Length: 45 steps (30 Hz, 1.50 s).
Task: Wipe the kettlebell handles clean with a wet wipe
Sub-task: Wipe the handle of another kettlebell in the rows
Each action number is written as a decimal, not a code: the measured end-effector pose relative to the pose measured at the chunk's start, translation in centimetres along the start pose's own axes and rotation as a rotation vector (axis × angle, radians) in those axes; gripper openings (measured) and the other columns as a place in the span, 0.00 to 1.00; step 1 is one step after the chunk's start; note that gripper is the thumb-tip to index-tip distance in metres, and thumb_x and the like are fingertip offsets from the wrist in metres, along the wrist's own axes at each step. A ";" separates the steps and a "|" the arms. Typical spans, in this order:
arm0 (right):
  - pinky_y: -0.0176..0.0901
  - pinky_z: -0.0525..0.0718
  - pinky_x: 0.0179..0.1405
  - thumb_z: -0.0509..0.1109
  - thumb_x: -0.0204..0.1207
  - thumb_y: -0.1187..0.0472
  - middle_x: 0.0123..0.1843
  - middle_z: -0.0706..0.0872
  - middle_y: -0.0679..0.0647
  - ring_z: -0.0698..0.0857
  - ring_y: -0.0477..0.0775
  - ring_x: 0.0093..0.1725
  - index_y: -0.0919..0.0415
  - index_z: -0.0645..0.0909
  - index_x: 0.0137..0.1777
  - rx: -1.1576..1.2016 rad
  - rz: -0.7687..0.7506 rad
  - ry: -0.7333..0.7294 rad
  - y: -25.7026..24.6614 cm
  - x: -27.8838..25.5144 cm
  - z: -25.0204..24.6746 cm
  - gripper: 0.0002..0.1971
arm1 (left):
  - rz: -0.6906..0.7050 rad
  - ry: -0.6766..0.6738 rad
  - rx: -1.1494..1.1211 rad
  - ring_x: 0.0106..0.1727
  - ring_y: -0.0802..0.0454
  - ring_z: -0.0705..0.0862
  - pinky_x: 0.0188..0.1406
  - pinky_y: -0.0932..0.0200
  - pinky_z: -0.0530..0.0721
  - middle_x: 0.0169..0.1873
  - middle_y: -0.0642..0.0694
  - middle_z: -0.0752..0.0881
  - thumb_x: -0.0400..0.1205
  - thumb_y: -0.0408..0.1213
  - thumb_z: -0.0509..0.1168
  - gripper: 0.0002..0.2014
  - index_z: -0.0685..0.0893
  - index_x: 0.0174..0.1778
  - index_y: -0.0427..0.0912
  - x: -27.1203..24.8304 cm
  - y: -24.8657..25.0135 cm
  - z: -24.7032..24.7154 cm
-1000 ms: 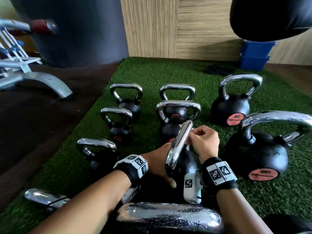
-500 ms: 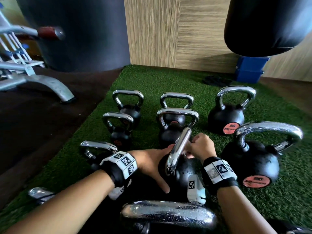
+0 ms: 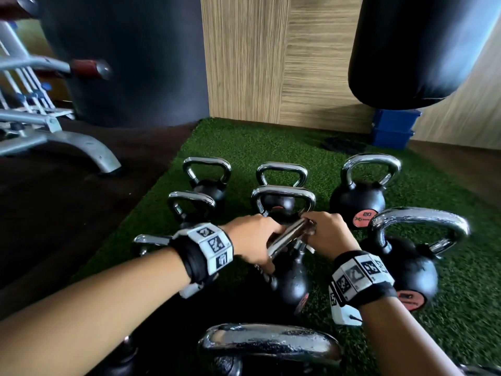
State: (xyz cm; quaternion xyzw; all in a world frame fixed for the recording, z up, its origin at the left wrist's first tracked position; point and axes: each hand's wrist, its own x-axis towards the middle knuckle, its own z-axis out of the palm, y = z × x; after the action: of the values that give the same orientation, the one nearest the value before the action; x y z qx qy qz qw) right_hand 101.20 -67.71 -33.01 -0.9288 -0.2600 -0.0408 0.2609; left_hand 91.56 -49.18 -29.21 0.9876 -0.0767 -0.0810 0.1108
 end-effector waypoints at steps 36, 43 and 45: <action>0.17 0.74 0.43 0.77 0.70 0.68 0.45 0.89 0.41 0.80 0.33 0.38 0.54 0.91 0.51 0.093 -0.230 0.110 -12.5 -21.2 -7.6 0.12 | -0.225 0.150 -1.250 0.62 0.69 0.85 0.67 0.71 0.78 0.57 0.63 0.91 0.64 0.50 0.88 0.36 0.82 0.68 0.60 -17.0 1.0 18.5; 0.27 0.72 0.53 0.73 0.78 0.65 0.56 0.88 0.52 0.85 0.50 0.57 0.56 0.90 0.62 -0.010 -0.237 0.007 -14.1 -21.5 -5.9 0.14 | -0.221 0.549 -1.378 0.64 0.69 0.86 0.68 0.63 0.77 0.59 0.63 0.92 0.69 0.63 0.79 0.22 0.91 0.59 0.67 -15.1 3.0 20.6; 0.34 0.77 0.59 0.73 0.76 0.70 0.52 0.89 0.55 0.85 0.53 0.56 0.59 0.92 0.56 -0.050 -0.262 0.034 -14.4 -22.0 -5.7 0.12 | -0.153 0.534 -1.354 0.70 0.65 0.84 0.74 0.58 0.74 0.64 0.61 0.90 0.70 0.61 0.78 0.26 0.90 0.64 0.61 -14.9 2.5 20.7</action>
State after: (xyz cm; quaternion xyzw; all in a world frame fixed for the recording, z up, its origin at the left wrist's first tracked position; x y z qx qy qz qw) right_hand 75.33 -70.26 -26.08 -0.8923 -0.3735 -0.0966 0.2343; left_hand 73.03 -53.37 -46.42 0.6914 0.0890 0.1255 0.7059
